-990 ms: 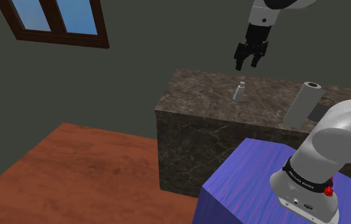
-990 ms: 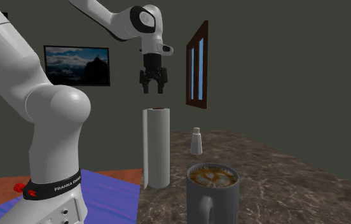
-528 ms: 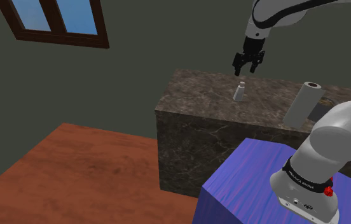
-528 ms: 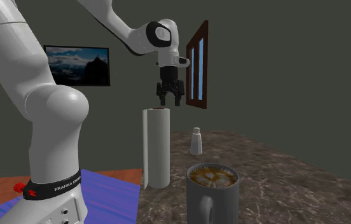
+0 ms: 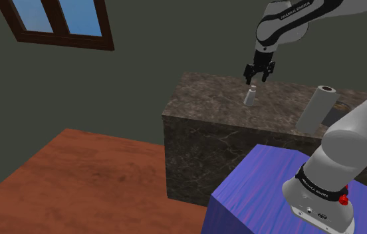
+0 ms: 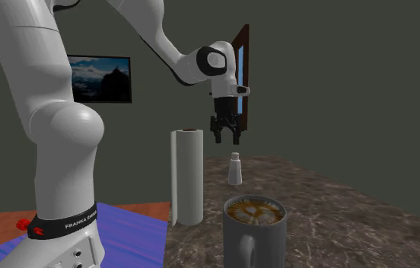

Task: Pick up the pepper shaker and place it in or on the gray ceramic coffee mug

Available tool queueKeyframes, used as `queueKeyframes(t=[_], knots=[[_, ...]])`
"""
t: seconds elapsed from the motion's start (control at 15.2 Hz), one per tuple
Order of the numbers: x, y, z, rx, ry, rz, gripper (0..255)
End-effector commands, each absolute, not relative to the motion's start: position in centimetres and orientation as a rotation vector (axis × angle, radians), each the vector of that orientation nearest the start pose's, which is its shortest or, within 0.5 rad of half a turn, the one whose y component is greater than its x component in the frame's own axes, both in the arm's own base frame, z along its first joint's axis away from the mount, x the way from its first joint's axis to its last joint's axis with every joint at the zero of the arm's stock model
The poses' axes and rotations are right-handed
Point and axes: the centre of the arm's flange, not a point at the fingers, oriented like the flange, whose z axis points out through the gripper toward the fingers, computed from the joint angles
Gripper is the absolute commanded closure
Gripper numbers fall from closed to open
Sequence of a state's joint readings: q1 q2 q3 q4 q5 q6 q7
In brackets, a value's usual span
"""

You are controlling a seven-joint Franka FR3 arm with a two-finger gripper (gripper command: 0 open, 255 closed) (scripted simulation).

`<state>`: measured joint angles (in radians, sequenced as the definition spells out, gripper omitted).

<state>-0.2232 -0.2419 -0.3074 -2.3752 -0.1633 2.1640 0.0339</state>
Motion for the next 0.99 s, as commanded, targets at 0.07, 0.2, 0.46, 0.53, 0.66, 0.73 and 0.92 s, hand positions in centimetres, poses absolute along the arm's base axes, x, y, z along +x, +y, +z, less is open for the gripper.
queueKeyframes(t=[0.07,0.2,0.46,0.53,0.66,0.73,0.92], knots=[[40.2,-25.9,39.8,-3.123,0.776,-0.011,0],[40.2,-26.0,38.7,-3.123,0.776,-0.011,0],[40.2,-26.2,36.6,-3.123,0.776,-0.011,0],[40.2,-26.2,36.3,-3.123,0.776,-0.011,0],[40.2,-26.2,36.3,-3.123,0.776,-0.011,0],[40.2,-26.2,36.3,-3.123,0.776,-0.011,0],[40.2,-26.2,36.3,-3.123,0.776,-0.011,0]])
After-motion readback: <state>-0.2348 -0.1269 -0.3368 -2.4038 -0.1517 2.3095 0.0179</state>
